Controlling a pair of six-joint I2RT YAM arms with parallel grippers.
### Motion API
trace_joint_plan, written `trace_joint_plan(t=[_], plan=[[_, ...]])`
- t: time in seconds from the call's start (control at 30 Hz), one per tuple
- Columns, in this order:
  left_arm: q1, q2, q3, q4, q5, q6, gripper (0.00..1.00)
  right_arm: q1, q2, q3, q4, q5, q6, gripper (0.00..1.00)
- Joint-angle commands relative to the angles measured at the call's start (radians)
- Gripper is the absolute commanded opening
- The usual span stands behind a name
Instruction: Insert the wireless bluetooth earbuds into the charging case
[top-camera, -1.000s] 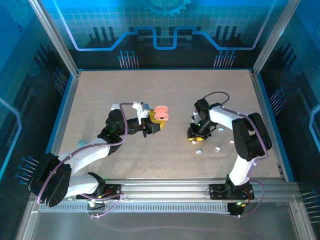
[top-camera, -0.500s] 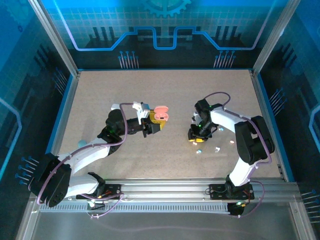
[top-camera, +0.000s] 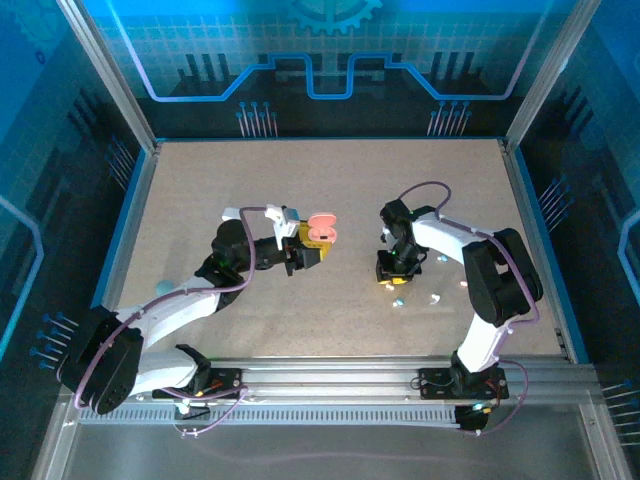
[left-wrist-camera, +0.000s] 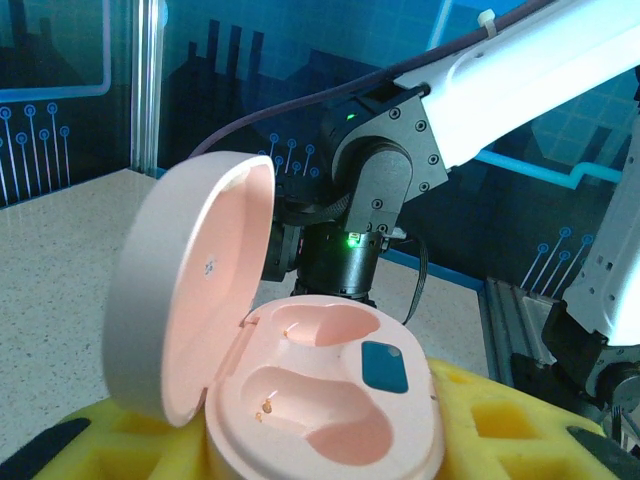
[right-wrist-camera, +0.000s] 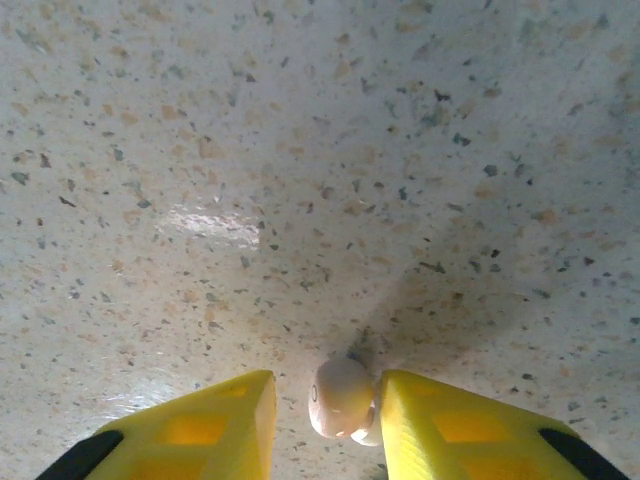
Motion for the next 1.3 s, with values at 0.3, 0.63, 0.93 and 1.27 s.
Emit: trace_joint_plan(t=[0.3, 0.63, 0.93, 1.27], plan=[[0.007, -0.019, -0.009, 0.021, 0.001, -0.015, 0.4, 0.016, 0.041, 0.027, -0.025, 0.006, 0.018, 0.27], [0.006, -0.011, -0.005, 0.022, 0.004, -0.017, 0.4, 0.017, 0.054, 0.02, -0.015, -0.004, 0.023, 0.21], [0.008, 0.001, -0.014, 0.052, -0.017, -0.025, 0.4, -0.016, -0.11, 0.019, 0.013, -0.161, 0.019, 0.17], [0.061, 0.041, -0.023, 0.118, -0.026, -0.051, 0.4, -0.198, -0.373, -0.056, 0.44, -0.907, 0.267, 0.17]])
